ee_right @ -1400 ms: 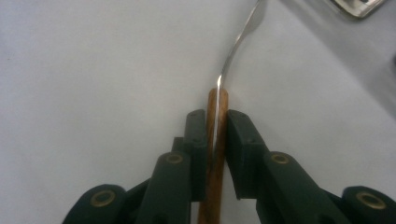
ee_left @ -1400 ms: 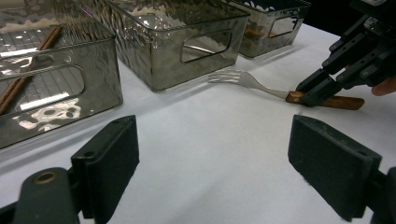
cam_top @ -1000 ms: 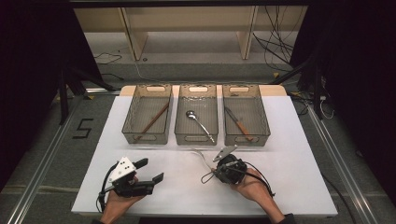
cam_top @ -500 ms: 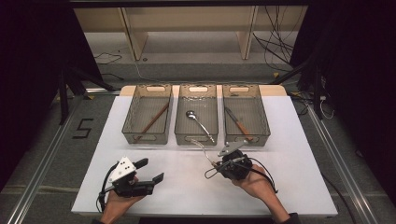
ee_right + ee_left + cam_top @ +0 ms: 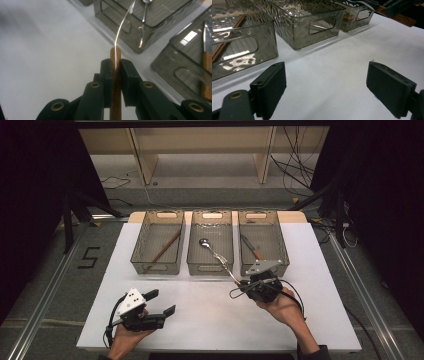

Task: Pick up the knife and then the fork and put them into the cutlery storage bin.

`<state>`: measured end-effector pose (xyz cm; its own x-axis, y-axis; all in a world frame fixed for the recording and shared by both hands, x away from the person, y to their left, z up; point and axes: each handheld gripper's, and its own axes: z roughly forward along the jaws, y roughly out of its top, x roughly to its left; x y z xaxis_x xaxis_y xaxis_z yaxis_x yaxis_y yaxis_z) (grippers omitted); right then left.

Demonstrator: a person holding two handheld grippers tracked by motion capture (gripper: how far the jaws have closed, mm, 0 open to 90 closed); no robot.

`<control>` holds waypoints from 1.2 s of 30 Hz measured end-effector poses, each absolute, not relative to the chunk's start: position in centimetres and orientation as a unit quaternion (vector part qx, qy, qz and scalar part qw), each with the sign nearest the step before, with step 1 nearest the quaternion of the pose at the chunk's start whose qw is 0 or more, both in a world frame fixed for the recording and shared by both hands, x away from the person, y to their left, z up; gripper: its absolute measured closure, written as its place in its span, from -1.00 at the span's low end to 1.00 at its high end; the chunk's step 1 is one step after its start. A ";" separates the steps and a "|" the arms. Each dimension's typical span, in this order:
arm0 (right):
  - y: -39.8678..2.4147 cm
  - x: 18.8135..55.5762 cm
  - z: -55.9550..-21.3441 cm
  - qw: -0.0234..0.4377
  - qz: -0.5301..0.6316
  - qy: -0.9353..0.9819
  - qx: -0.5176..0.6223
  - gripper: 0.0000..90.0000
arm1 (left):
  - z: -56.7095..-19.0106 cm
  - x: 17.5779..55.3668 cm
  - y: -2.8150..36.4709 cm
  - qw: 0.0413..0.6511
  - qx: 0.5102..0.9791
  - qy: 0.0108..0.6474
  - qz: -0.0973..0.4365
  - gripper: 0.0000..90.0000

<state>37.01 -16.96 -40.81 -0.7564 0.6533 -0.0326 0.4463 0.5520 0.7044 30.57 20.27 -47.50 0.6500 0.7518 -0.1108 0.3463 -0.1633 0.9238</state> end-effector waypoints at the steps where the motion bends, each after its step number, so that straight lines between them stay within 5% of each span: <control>1: -17.1 37.1 -40.7 0.148 0.353 0.867 0.319 0.81 | -47.5 30.6 20.3 0.531 0.736 0.373 0.192 -0.65; 36: -20.6 47.0 -37.8 0.173 0.331 0.832 0.411 0.81 | -47.5 30.6 20.4 0.539 0.732 0.372 0.189 -0.66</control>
<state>46.96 -20.65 -37.85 -0.6032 0.7974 -0.0154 0.5685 0.4434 0.6929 30.60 20.43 -47.50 0.6516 0.7481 -0.1255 0.3418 -0.1419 0.9290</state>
